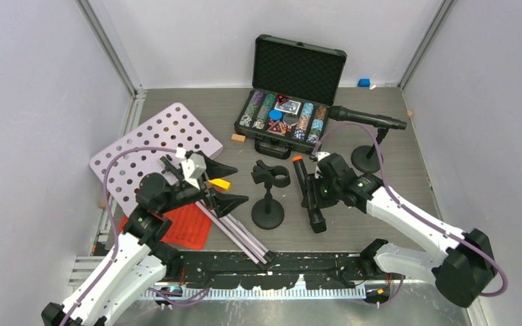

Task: Pack up the instrument practice props
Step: Pick up the microphone at the center of the board, then place the microphone at the center of the board.

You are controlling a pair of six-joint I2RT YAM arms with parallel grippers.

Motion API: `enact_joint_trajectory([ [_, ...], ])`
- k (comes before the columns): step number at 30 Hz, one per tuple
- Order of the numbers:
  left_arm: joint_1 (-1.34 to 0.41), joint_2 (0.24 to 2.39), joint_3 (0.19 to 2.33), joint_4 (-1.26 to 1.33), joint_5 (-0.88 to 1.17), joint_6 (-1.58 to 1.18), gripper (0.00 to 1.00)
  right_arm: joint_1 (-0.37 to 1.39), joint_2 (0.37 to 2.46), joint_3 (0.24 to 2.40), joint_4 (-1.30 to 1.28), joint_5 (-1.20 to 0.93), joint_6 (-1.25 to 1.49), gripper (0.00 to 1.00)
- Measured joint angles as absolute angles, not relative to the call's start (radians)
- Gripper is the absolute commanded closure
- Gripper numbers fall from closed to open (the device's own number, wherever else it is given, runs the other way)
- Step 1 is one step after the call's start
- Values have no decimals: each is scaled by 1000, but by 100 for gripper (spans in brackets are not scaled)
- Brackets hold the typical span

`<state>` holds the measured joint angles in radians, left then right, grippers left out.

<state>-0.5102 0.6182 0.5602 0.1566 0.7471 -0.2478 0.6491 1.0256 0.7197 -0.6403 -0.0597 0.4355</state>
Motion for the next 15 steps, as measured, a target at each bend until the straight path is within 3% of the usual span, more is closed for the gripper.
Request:
enact_joint_trajectory([
  [6,-510,475,515,59,522,-352,0,649,1287,892,-641,-135,287,97],
  [15,-510,419,521,-133,339,-410,0,649,1703,1147,-665,-147,-1,94],
])
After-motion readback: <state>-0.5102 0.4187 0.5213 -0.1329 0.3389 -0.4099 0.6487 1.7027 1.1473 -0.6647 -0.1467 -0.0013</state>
